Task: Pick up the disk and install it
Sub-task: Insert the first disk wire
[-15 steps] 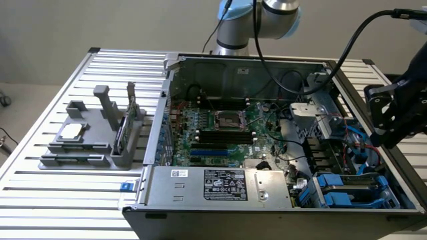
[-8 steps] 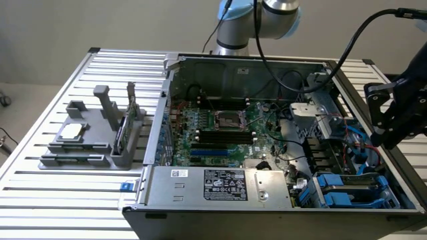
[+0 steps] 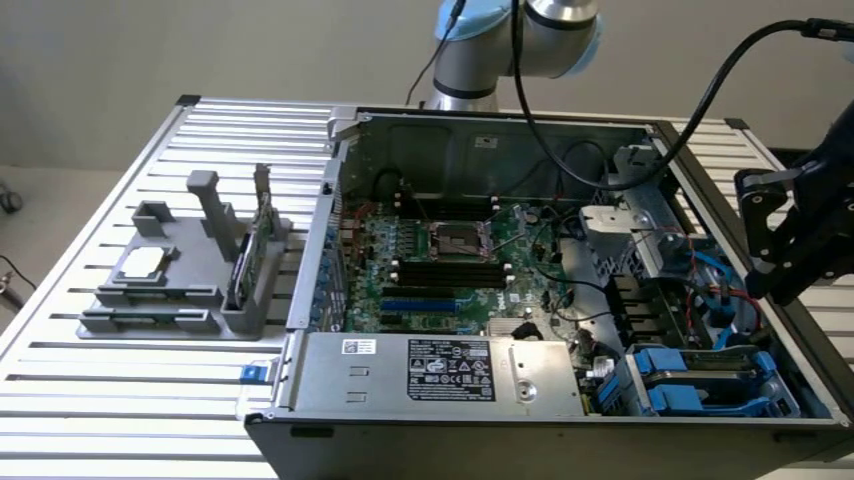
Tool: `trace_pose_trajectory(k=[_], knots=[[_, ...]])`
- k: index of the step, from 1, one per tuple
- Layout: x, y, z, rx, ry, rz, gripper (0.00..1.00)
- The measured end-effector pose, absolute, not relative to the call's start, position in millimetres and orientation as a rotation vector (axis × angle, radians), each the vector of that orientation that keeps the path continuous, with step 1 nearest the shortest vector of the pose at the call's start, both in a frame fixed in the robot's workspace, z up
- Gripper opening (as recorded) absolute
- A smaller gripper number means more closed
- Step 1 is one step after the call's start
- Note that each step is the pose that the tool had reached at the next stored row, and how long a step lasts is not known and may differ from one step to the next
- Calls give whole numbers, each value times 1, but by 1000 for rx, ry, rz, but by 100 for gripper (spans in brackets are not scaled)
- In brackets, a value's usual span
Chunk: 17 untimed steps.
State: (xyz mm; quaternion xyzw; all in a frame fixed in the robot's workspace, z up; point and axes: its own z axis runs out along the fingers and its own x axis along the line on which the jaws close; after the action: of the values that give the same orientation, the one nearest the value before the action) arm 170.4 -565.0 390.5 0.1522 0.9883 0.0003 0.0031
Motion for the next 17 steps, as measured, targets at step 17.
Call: trace_pose_trajectory(k=[17], knots=[[174,-579,390,502,3118,59,25]])
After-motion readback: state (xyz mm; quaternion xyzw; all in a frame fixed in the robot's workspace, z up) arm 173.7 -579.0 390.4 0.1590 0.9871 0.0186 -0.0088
